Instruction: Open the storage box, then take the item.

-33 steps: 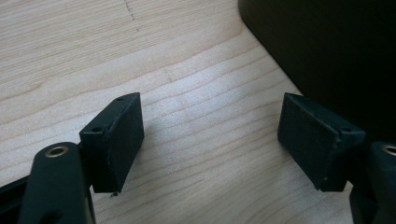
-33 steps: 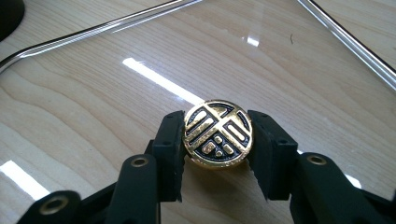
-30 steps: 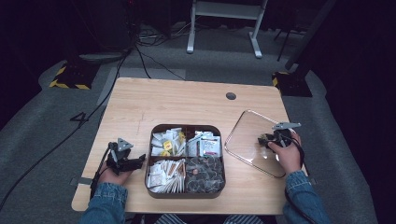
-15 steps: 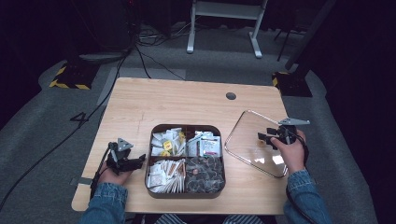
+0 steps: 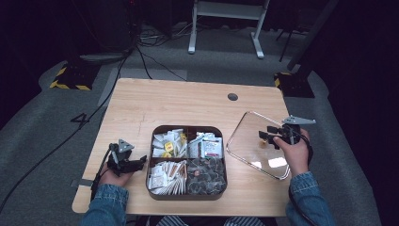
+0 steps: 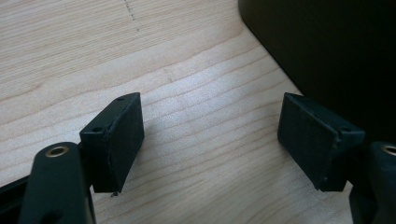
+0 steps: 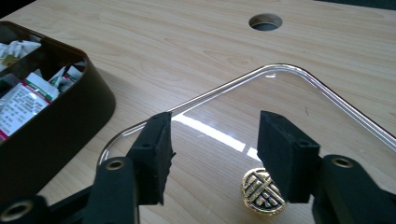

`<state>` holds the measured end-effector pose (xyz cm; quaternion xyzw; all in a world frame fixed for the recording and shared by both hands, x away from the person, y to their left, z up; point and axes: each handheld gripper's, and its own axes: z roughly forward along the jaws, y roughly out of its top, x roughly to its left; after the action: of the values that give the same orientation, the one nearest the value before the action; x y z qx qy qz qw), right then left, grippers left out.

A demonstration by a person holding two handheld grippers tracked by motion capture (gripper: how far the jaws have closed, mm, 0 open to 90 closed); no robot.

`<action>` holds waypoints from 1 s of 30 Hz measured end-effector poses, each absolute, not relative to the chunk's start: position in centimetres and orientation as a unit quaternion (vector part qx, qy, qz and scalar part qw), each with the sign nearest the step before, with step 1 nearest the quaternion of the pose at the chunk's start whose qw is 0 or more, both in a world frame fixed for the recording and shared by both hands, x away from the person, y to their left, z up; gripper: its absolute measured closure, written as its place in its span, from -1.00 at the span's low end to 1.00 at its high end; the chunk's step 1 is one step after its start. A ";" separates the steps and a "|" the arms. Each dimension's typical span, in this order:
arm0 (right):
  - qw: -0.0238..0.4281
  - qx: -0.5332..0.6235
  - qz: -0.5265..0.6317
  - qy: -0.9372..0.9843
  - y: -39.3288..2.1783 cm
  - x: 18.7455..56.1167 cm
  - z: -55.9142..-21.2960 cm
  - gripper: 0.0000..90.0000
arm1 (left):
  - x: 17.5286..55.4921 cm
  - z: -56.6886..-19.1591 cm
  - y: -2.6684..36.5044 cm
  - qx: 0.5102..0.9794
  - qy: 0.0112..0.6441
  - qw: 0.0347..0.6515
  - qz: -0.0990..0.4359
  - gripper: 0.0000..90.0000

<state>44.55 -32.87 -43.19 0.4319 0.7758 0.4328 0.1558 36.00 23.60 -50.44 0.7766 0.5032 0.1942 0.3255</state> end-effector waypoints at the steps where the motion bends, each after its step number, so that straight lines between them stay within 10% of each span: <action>1: 0.154 0.430 0.435 0.776 -32.8 44.5 -43.1 0.06 | 36.0 -50.4 23.6 0.776 0.503 0.326 0.194 -0.48; 21: 0.118 0.346 0.509 0.779 -28.3 42.8 -41.1 0.16 | 36.0 -50.4 23.6 0.777 0.504 0.326 0.193 -0.48; 30: 0.015 0.346 0.506 0.790 -24.4 41.5 -40.9 0.14 | 36.0 -50.4 23.6 0.777 0.503 0.324 0.194 -0.48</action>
<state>41.49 -24.35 -40.89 0.3456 0.7903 0.5057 0.0147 35.96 23.57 -50.42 0.7771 0.5032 0.1944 0.3241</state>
